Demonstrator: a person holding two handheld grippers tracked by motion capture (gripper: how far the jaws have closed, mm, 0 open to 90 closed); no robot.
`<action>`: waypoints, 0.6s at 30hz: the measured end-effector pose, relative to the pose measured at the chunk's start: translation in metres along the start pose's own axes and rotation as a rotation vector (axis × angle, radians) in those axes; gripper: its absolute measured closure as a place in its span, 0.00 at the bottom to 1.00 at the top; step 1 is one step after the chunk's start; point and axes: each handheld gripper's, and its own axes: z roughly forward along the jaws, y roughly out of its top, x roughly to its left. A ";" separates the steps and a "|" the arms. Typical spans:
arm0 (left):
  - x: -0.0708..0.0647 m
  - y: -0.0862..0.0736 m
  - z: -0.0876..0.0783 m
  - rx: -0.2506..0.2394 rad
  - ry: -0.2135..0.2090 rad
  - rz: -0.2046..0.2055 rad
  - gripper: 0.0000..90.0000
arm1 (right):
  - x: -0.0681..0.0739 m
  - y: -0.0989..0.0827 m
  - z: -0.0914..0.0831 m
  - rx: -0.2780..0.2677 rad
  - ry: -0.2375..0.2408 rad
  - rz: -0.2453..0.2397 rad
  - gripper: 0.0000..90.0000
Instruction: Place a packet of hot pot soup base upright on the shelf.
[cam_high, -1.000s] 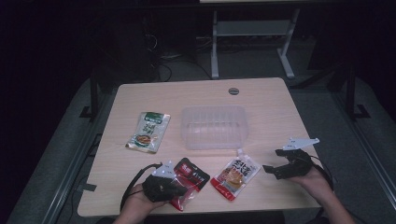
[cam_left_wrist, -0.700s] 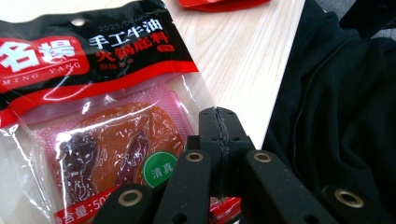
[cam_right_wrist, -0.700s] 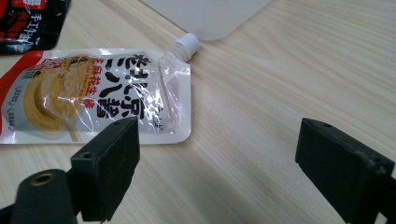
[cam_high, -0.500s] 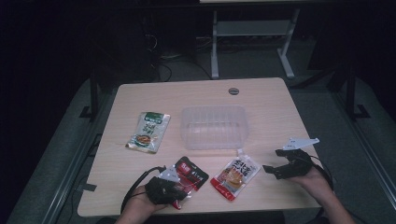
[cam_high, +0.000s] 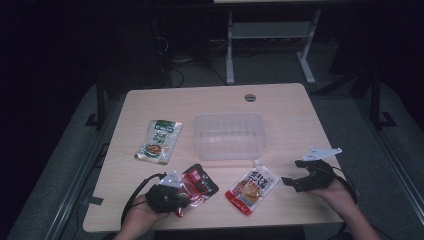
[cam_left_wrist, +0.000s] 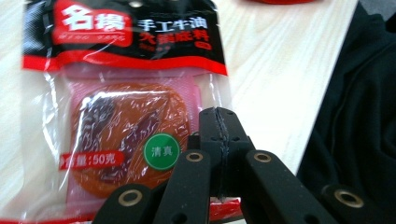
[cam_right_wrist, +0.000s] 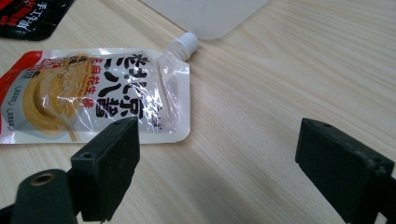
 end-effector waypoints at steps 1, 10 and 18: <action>0.001 -0.001 0.000 -0.009 0.003 -0.008 1.00 | 0.000 0.000 0.000 0.000 0.001 -0.001 0.15; 0.015 -0.007 -0.010 -0.006 0.057 -0.029 1.00 | 0.000 0.000 0.000 -0.002 0.001 0.000 0.15; 0.023 -0.012 -0.016 0.004 0.123 -0.043 1.00 | 0.000 0.000 0.000 -0.001 0.000 0.000 0.15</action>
